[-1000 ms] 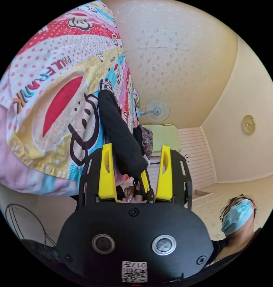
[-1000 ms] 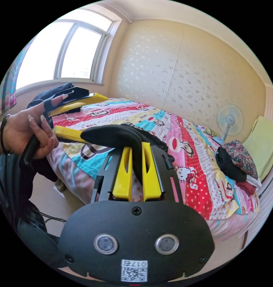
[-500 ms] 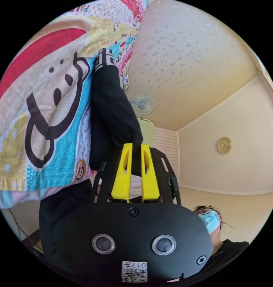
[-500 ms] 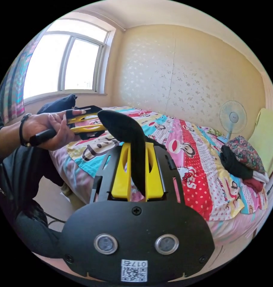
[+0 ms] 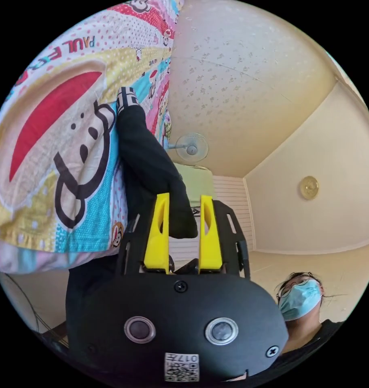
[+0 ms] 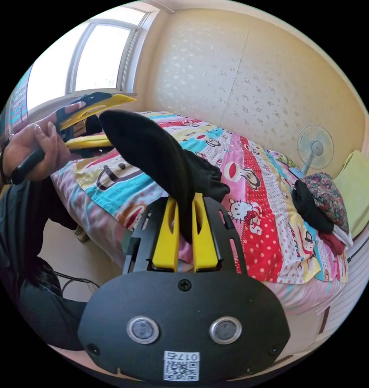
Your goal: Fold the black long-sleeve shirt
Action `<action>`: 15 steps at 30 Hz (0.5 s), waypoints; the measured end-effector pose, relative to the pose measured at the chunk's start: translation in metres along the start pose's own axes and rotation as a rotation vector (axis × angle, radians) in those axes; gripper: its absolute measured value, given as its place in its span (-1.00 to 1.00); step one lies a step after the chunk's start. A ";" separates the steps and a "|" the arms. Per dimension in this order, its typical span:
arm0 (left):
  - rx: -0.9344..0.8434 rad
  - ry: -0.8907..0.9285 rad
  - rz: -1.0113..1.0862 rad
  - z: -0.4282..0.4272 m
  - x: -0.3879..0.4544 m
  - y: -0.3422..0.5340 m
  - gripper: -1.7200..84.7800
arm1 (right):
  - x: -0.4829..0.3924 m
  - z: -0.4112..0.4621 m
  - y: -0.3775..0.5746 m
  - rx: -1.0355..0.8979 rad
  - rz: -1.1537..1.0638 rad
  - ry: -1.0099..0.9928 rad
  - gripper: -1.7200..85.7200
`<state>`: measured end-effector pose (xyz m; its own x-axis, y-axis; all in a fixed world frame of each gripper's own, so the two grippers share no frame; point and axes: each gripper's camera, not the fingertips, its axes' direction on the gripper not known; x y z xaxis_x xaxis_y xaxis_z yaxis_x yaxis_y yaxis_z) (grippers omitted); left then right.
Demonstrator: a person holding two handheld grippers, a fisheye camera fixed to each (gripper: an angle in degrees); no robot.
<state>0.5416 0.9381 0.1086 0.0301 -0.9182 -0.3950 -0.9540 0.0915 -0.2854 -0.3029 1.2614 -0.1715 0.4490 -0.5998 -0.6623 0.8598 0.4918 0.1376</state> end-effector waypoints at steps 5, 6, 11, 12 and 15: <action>0.002 -0.136 0.037 -0.001 -0.021 0.030 -0.49 | 0.010 -0.012 0.004 0.072 0.035 -0.014 -0.82; 0.023 -0.113 0.016 -0.001 -0.030 0.034 -0.50 | 0.012 -0.014 0.005 0.079 0.045 -0.015 -0.82; -0.012 -0.115 -0.074 0.005 -0.050 0.040 -0.53 | 0.024 -0.028 0.012 0.153 0.117 -0.006 -0.82; -0.028 -0.149 -0.043 0.005 -0.048 0.043 -0.52 | 0.026 -0.032 0.013 0.169 0.132 -0.013 -0.82; -0.052 -0.178 -0.017 -0.006 -0.053 0.056 -0.50 | 0.029 -0.038 0.004 0.183 0.168 -0.025 -0.82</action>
<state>0.4851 0.9894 0.1183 0.0941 -0.8361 -0.5404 -0.9670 0.0522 -0.2493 -0.2953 1.2696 -0.2183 0.5936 -0.5358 -0.6005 0.8010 0.4651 0.3769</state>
